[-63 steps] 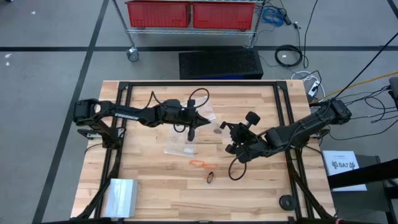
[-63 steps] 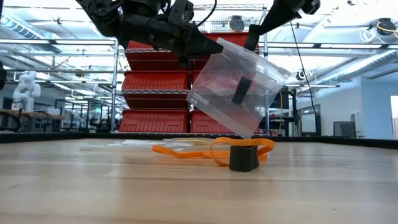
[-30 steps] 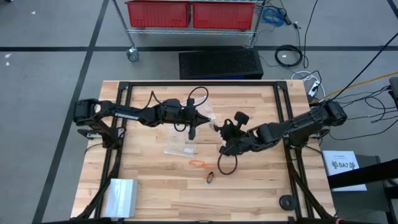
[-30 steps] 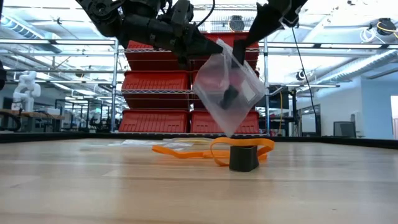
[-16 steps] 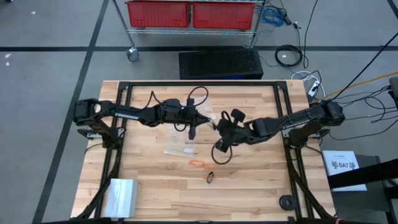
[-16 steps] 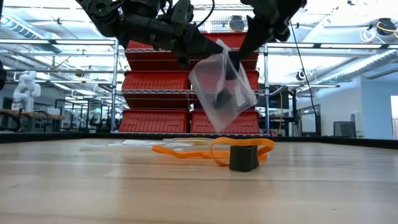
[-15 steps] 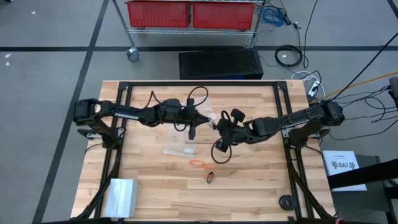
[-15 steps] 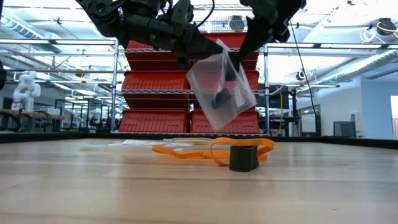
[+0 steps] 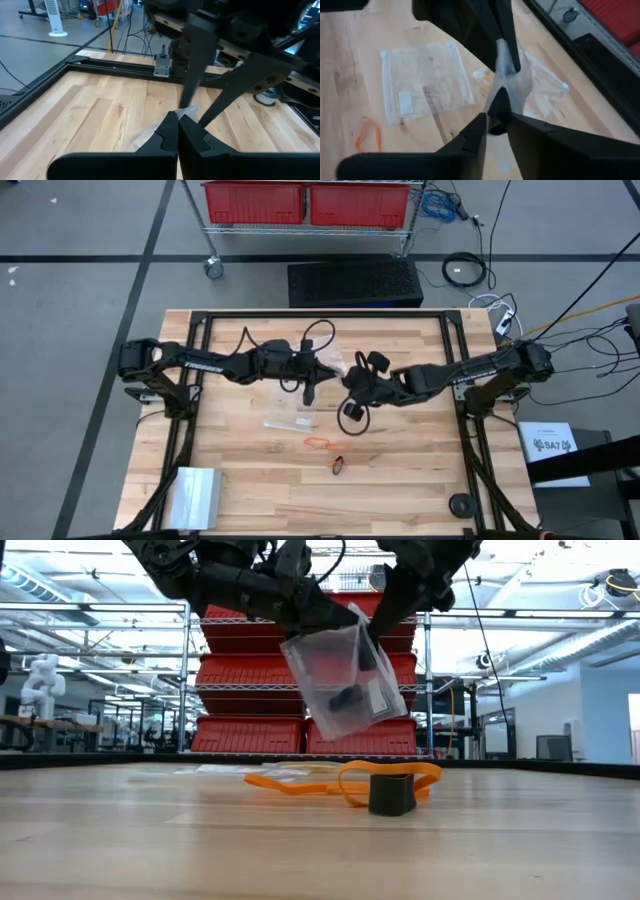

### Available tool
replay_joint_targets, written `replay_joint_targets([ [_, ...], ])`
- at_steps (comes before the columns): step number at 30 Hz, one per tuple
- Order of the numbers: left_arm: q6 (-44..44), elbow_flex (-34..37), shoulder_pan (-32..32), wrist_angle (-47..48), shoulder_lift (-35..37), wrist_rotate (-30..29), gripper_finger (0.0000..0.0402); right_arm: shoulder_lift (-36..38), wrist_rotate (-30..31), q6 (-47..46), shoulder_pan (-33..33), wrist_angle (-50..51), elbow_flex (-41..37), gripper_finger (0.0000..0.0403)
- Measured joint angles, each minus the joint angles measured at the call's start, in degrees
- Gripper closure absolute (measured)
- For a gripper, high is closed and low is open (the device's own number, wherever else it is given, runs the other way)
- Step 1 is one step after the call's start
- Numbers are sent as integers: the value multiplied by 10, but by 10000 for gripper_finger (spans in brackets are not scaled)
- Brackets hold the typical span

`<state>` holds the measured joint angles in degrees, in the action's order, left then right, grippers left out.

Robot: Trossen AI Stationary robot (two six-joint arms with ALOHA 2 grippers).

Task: Sort rubber bands
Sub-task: Put the black rubber band into the zip bag

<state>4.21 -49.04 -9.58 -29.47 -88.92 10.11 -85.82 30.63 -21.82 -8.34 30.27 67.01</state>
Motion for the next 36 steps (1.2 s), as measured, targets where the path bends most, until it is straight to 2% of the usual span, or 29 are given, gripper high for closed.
replay_joint_targets([
  [6, 0, 0, 3, 1, 0, 15, 402, 1, -54, 0, 13, 27, 0, 302],
  [9, 0, 0, 3, 0, 0, 18, 402, 6, -55, 0, 13, 46, 6, 301],
  [19, -2, 0, 1, 0, 0, 18, 402, 14, -51, -21, -11, 236, 123, 300],
  [23, -5, 0, -6, 0, 0, 17, 401, 24, -53, -90, -45, 299, 95, 300],
  [27, -5, 0, -17, -1, 0, 17, 402, 49, -57, -168, -101, 243, -10, 300],
  [30, -5, 0, -21, -3, 0, 18, 401, 77, -14, -220, -130, 135, -99, 300],
  [33, -5, 0, -21, -6, 0, 18, 401, 91, 19, -234, -138, 11, -174, 299],
  [36, -4, 0, -21, -6, 0, 19, 402, 92, 24, -236, -131, -57, -220, 283],
])
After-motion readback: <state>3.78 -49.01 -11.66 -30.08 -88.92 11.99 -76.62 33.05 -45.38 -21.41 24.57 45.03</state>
